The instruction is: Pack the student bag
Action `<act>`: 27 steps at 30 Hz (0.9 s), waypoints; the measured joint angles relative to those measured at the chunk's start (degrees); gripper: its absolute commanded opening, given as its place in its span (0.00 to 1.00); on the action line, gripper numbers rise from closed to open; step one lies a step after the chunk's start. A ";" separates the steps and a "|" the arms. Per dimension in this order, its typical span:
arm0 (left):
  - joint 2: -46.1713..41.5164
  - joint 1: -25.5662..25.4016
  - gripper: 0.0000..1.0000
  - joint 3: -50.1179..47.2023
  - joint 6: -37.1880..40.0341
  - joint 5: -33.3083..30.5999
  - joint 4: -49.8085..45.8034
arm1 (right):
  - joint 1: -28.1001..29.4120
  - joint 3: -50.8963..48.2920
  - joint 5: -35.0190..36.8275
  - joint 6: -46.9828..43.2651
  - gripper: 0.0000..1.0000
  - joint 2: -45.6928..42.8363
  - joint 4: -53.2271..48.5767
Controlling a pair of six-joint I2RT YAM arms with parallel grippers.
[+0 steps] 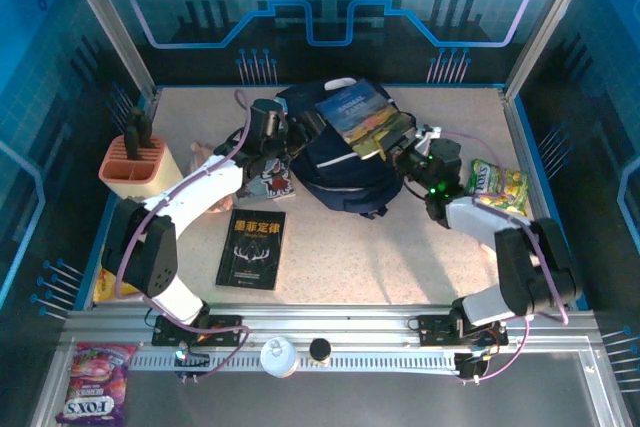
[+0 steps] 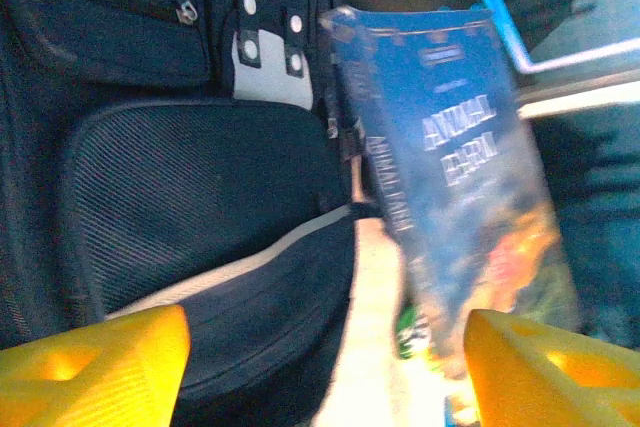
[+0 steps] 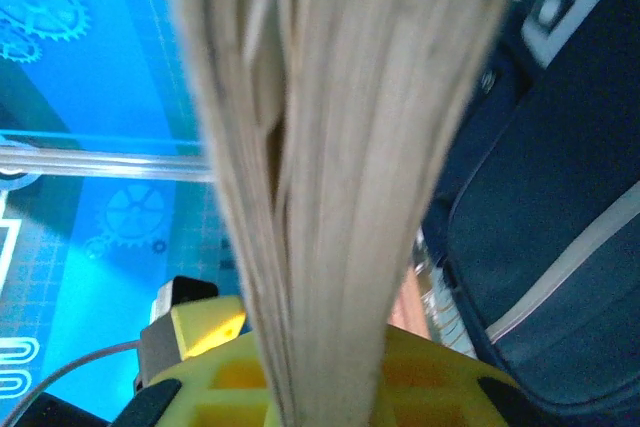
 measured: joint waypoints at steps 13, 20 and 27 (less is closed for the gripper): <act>16.63 -6.32 0.92 23.78 25.33 -2.14 -23.89 | -17.59 0.04 0.50 -18.67 0.07 -20.06 -36.76; 24.92 -11.04 0.99 32.44 37.46 -5.11 -31.76 | -21.86 0.04 0.63 -22.95 0.07 -23.41 -47.08; 32.09 -16.81 0.94 40.76 50.49 -11.69 -36.44 | -22.51 0.02 -0.20 -23.54 0.07 -24.11 -49.00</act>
